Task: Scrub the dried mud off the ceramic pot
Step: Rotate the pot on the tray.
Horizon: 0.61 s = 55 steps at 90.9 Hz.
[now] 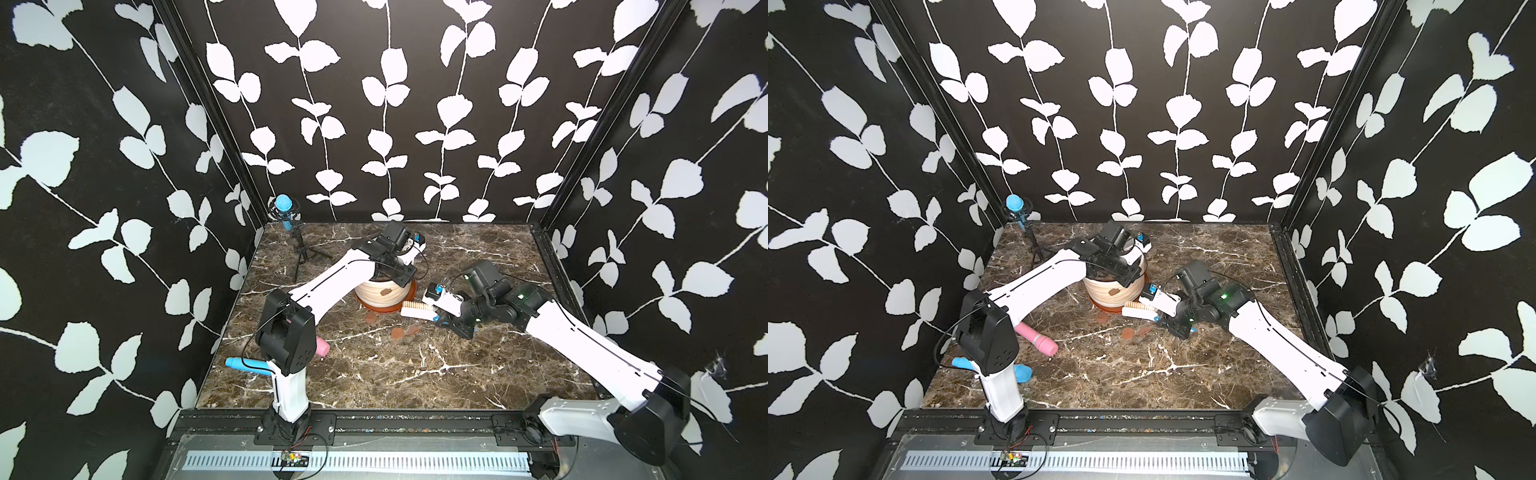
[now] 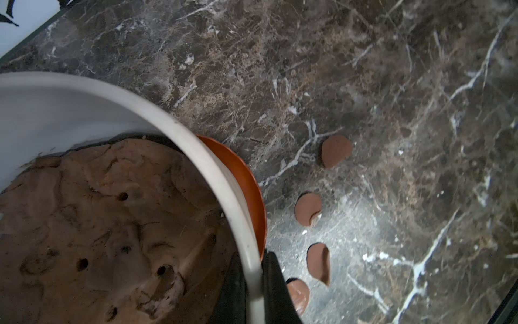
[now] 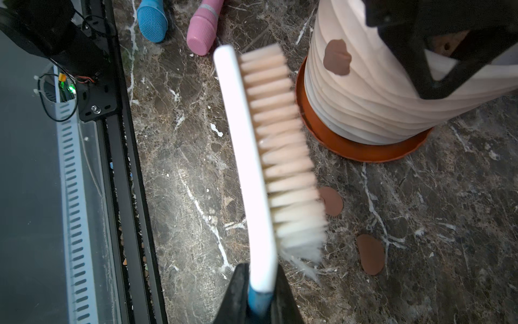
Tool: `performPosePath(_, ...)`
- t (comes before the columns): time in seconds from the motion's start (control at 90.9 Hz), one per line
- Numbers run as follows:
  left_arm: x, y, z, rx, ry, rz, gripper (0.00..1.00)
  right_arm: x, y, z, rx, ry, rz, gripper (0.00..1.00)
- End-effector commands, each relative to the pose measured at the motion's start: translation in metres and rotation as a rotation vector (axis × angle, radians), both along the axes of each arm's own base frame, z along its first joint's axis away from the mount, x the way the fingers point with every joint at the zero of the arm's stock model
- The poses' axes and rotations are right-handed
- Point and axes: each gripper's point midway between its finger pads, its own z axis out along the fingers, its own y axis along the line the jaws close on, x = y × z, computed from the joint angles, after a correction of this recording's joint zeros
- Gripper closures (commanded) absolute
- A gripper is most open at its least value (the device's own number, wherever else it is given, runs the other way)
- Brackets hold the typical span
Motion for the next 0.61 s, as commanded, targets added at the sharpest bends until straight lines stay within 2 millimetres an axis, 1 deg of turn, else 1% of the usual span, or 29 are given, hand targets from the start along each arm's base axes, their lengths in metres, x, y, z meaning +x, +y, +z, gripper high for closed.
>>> performPosePath(0.0,0.008,-0.042,0.037,-0.226,-0.011,0.118,1.00,0.006,-0.005,-0.005,-0.028,-0.046,-0.019,1.00)
performPosePath(0.11,0.000,-0.058,0.041,-0.283,0.017,0.134,1.00,0.003,-0.012,-0.015,-0.059,-0.036,-0.026,1.00)
performPosePath(0.209,-0.003,-0.065,0.042,-0.344,0.078,0.172,0.93,0.000,-0.010,-0.019,-0.057,-0.013,-0.016,1.00)
performPosePath(0.352,-0.013,-0.074,0.047,-0.401,0.139,0.146,0.81,0.002,0.000,-0.018,-0.026,0.020,-0.005,1.00)
performPosePath(0.44,-0.020,-0.073,0.057,-0.428,0.153,0.131,0.74,0.007,0.009,-0.018,-0.016,0.043,0.001,1.00)
performPosePath(0.484,-0.024,-0.072,0.065,-0.441,0.147,0.118,0.70,0.011,0.013,-0.019,-0.016,0.054,0.001,1.00)
performPosePath(0.539,-0.027,-0.067,0.074,-0.449,0.135,0.114,0.66,0.017,0.018,-0.020,-0.018,0.072,-0.010,1.00)
performPosePath(0.594,-0.031,-0.058,0.081,-0.444,0.123,0.115,0.63,0.025,0.021,-0.021,-0.022,0.077,-0.034,1.00)
